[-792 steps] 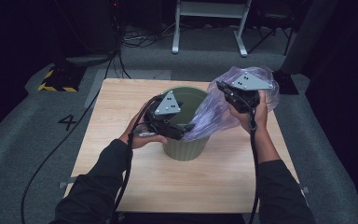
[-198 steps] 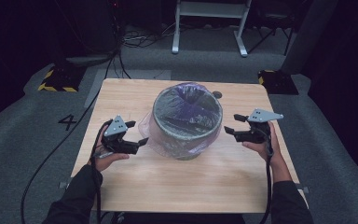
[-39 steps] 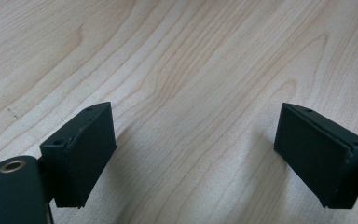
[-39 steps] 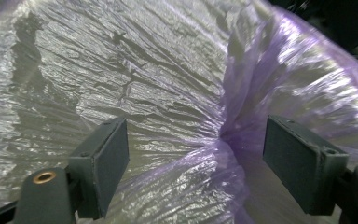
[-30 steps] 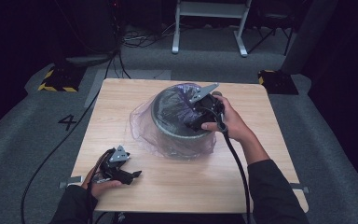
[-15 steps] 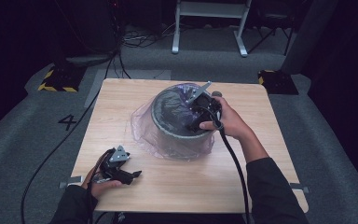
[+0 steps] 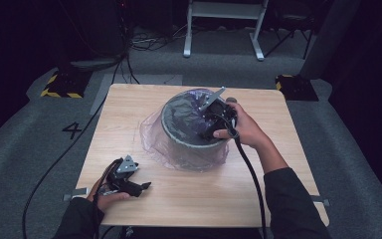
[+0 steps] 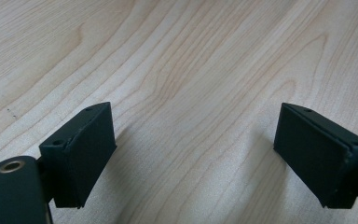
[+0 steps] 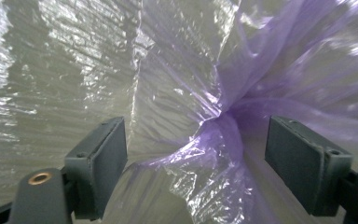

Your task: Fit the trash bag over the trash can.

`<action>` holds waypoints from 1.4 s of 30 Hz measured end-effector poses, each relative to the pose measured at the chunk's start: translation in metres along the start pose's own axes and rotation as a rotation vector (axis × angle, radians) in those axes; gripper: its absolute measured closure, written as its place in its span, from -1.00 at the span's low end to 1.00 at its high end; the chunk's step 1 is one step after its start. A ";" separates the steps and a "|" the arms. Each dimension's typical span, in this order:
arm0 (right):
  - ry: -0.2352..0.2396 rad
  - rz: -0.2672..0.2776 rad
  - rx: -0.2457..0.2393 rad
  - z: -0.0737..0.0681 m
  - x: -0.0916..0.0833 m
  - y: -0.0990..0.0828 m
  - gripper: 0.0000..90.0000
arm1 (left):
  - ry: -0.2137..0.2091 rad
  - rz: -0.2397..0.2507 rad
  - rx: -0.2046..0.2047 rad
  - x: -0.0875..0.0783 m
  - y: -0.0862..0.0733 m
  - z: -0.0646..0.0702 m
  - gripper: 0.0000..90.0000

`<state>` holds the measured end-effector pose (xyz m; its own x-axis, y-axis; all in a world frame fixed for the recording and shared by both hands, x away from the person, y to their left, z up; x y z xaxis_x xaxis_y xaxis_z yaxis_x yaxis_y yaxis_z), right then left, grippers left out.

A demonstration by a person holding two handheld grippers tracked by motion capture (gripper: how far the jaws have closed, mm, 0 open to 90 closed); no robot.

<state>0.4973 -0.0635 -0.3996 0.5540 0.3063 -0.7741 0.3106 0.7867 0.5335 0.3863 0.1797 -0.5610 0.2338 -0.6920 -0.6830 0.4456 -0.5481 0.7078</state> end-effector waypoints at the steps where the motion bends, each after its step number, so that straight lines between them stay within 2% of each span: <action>1: -0.011 0.012 0.004 0.001 -0.001 0.000 -0.53 | 0.000 0.000 0.000 0.000 0.000 0.000 -0.73; 6: -0.047 0.091 0.017 0.004 -0.009 0.002 -0.55 | -0.001 0.000 0.000 0.000 0.000 0.000 -0.73; 13: -0.062 0.199 0.081 0.012 -0.027 0.002 -0.57 | -0.001 0.000 0.000 0.000 0.000 0.000 -0.73; 15: -0.083 0.230 0.096 0.015 -0.032 0.001 -0.57 | 0.000 0.000 0.000 0.000 0.000 0.000 -0.73; 17: -0.064 0.268 0.114 0.015 -0.039 0.000 -0.57 | 0.000 0.000 0.000 0.000 0.000 0.000 -0.73; 19: -0.054 0.283 0.120 0.015 -0.044 -0.002 -0.58 | 0.000 0.000 0.000 0.000 0.000 0.000 -0.73; 25: -0.083 0.333 0.128 0.018 -0.059 -0.014 -0.57 | -0.001 0.000 0.000 0.000 0.000 0.000 -0.73; 28: -0.114 0.365 0.137 0.021 -0.069 -0.021 -0.55 | -0.001 0.000 0.000 0.000 0.000 0.000 -0.73; 31: -0.140 0.373 0.153 0.024 -0.074 -0.029 -0.55 | -0.001 0.000 0.000 0.000 0.000 0.000 -0.73; 42: -0.174 0.415 0.144 0.019 -0.092 -0.058 -0.58 | -0.001 0.000 0.000 0.000 0.000 0.000 -0.73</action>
<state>0.4436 -0.1473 -0.3527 0.7713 0.4752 -0.4235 0.1325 0.5309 0.8370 0.3864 0.1797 -0.5610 0.2334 -0.6923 -0.6828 0.4455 -0.5480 0.7080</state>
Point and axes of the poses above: each handheld gripper's, and its own axes: x roughly forward along the jaws, y roughly out of its top, z roughly to its right, the point moved 8 cm from there along x, roughly forward along the jaws, and after that the axes turned 14 degrees about -y, right-handed, at the moved point
